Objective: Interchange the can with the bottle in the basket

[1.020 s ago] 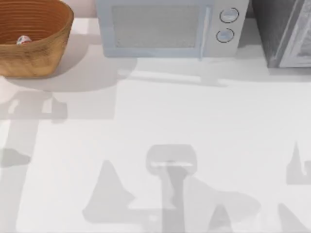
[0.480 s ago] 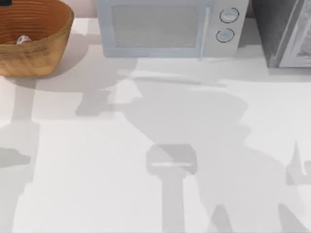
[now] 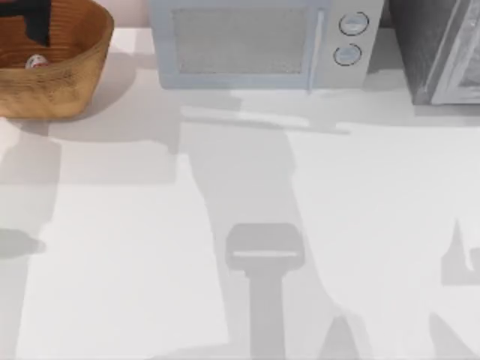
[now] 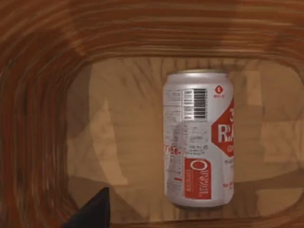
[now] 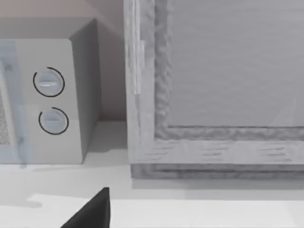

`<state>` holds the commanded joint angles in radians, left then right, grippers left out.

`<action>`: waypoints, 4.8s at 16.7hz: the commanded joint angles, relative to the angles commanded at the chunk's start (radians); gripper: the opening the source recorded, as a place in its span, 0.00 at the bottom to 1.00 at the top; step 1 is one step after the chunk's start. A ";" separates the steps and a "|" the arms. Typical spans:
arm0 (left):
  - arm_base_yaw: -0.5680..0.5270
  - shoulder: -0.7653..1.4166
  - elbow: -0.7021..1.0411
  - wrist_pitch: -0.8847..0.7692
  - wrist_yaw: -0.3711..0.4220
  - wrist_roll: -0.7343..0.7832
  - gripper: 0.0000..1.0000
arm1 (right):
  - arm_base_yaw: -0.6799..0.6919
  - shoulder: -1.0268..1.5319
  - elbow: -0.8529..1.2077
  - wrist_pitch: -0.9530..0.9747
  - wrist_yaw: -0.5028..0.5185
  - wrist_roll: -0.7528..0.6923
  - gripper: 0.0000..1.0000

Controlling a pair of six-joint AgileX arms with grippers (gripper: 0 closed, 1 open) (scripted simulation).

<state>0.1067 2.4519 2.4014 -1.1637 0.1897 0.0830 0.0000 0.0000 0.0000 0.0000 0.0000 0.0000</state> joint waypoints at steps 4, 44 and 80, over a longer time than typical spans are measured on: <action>0.001 0.146 0.142 -0.064 0.008 0.005 1.00 | 0.000 0.000 0.000 0.000 0.000 0.000 1.00; -0.020 0.629 0.874 -0.317 0.010 -0.015 0.25 | 0.000 0.000 0.000 0.000 0.000 0.000 1.00; -0.112 -1.349 -1.196 0.619 -0.068 -0.067 0.00 | 0.000 0.000 0.000 0.000 0.000 0.000 1.00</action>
<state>-0.0055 1.1033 1.2054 -0.5445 0.1219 0.0161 0.0000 0.0000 0.0000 0.0000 0.0000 0.0000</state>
